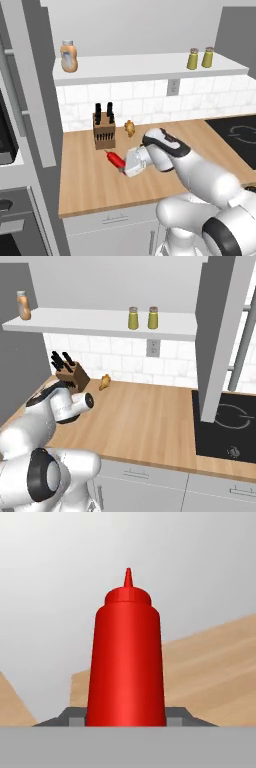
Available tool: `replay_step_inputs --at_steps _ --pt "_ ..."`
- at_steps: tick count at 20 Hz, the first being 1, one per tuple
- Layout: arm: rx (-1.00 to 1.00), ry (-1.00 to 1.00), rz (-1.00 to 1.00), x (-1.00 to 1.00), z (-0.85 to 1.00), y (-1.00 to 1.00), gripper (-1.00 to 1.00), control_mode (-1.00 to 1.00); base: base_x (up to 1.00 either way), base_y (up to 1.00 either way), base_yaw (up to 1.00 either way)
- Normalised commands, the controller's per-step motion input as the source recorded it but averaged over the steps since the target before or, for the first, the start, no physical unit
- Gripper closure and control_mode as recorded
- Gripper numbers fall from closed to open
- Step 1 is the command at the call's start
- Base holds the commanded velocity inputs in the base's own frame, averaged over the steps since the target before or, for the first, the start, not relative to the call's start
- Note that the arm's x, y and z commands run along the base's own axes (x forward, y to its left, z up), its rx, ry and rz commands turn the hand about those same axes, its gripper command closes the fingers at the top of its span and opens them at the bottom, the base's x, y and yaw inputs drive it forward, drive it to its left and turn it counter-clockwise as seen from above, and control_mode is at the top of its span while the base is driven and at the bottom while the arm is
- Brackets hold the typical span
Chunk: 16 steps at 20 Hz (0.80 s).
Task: Put the shaker and condiment bottle from the counter next to their counterparts in the cabinet.
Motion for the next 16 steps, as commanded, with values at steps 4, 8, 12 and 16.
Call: replay_step_inputs --at_steps 4,8,12,16 --pt "0.27 -0.07 -0.12 -0.33 0.88 -0.18 1.00 -1.00 0.00 0.00 0.00" --pt "0.32 -0.10 -0.12 -0.42 0.88 -0.21 1.00 -1.00 0.00 0.00 0.00" --pt "0.32 -0.12 -0.12 -0.44 0.92 -0.21 1.00 -1.00 0.00 0.00 0.00" --pt "0.29 -0.12 -0.11 -0.53 0.86 -0.22 1.00 -1.00 0.00 0.00 0.00"
